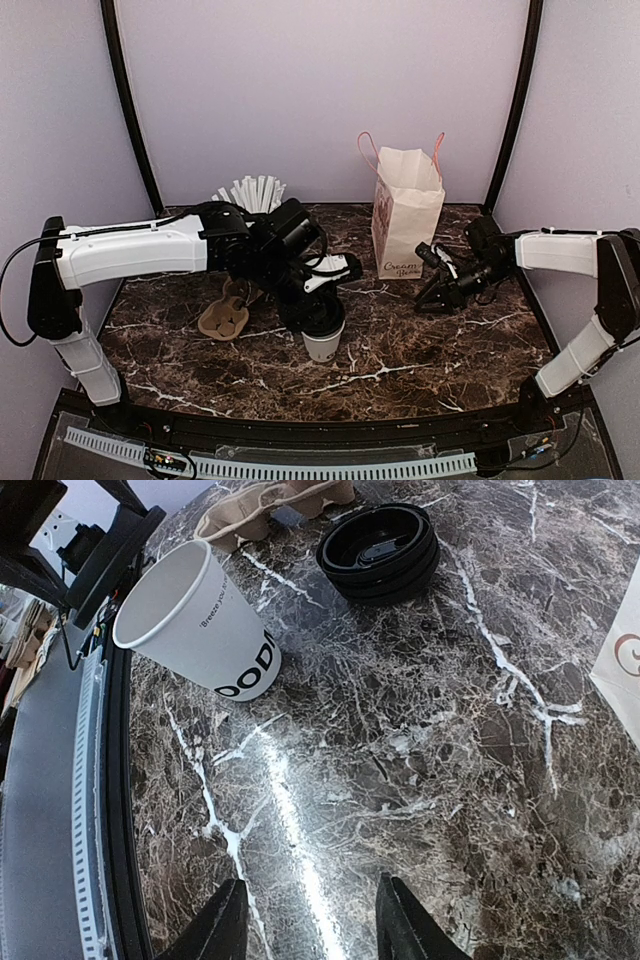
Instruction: Pack the takeout coffee
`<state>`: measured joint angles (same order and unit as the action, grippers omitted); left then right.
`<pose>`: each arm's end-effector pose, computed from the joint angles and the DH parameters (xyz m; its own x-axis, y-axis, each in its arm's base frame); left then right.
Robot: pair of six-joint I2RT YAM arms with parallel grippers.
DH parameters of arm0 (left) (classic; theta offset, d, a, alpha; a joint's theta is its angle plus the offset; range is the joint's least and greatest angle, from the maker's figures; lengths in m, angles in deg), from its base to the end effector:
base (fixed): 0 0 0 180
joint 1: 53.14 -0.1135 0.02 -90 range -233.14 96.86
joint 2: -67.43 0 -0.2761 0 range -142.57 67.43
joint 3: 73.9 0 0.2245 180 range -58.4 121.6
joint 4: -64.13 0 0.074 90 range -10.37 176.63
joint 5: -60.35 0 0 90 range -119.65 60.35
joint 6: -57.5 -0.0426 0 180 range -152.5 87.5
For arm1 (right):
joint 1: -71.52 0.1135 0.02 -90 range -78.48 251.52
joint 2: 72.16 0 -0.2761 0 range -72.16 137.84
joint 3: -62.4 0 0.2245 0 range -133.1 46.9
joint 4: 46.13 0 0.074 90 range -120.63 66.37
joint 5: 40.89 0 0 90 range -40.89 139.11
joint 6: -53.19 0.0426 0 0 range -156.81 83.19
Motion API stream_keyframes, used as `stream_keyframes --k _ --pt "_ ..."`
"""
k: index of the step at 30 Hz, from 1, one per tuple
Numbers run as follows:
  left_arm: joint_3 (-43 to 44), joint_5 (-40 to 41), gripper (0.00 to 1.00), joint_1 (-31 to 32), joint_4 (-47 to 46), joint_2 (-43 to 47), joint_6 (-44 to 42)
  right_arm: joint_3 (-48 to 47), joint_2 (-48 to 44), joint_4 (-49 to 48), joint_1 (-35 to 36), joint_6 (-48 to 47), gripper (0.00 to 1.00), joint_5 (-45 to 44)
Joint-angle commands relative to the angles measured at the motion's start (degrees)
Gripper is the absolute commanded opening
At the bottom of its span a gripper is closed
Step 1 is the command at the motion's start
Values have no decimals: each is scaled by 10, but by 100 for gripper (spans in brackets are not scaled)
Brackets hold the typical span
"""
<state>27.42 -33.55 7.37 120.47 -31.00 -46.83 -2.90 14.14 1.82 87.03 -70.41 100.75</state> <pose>0.1718 -0.3096 0.3043 -0.1633 0.7903 -0.5905 0.9586 0.2686 0.0945 0.2299 0.0985 0.2148 -0.5070 -0.4971 -0.7041 -0.8619 0.2973 0.4108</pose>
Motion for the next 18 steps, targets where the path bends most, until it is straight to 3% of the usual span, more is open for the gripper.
stream_keyframes --k 1,18 --pt "19 -33 70 -5 19 22 8 -11 6 7 3 -5 45 13" --pt "3 -39 70 -5 10 -7 22 -11 4 10 5 -9 45 10"
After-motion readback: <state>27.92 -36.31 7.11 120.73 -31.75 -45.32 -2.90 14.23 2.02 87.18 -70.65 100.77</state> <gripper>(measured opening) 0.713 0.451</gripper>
